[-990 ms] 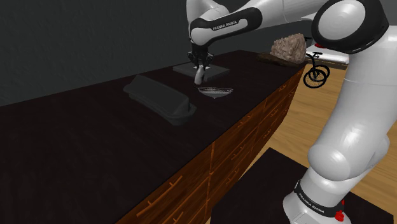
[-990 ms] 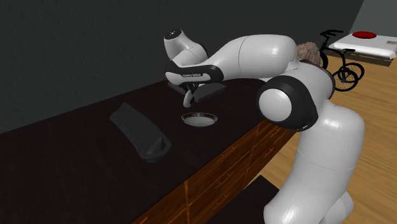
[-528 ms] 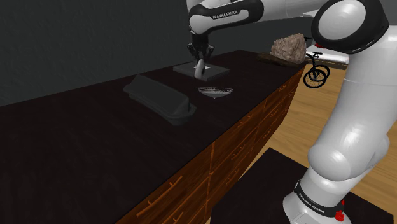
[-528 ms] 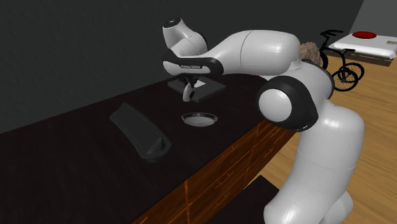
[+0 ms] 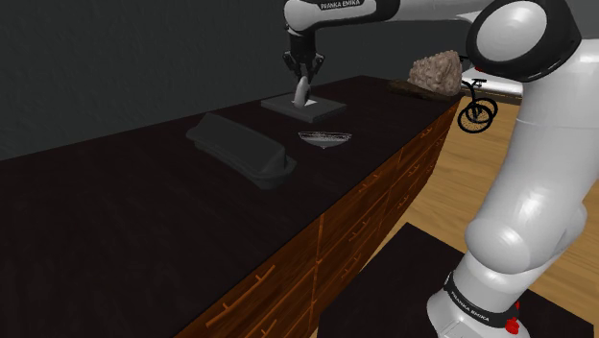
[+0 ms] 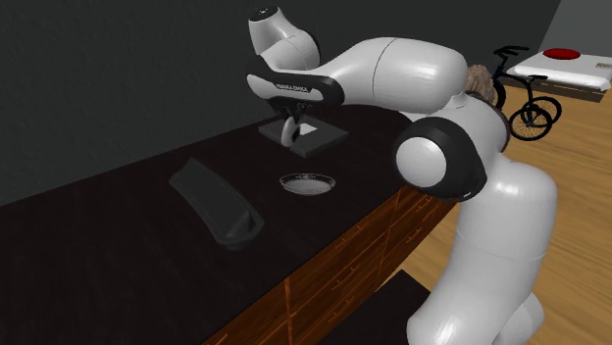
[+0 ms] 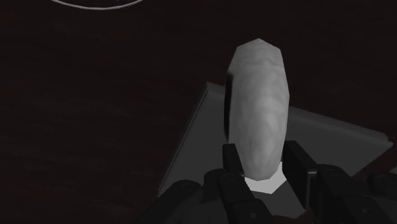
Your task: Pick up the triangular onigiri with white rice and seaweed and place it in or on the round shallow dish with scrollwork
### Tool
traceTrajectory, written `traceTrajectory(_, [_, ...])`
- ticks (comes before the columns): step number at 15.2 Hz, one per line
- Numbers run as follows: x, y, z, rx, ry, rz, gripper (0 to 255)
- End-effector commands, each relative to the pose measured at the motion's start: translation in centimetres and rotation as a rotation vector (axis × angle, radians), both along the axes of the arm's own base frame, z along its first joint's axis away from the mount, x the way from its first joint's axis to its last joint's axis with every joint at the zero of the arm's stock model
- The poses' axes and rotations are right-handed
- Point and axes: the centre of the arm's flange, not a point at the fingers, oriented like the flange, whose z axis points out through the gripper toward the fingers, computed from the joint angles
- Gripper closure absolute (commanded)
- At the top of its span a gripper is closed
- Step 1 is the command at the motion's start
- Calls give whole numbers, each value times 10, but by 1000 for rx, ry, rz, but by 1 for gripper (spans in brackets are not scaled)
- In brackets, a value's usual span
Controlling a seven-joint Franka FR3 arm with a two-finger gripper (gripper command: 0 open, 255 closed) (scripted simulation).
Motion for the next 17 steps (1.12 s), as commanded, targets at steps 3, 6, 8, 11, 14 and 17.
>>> traceTrajectory(3, [-13, 5, 17, 0, 0, 0, 255])
traceTrajectory(6, [-50, 17, 24, 0, 0, 0, 255])
traceTrajectory(8, [-74, 25, 29, 0, 0, 0, 255])
traceTrajectory(11, [-111, 37, 36, 0, 0, 0, 255])
traceTrajectory(14, [-148, 49, 43, 0, 0, 0, 255])
traceTrajectory(17, [-165, 55, 41, 0, 0, 0, 255])
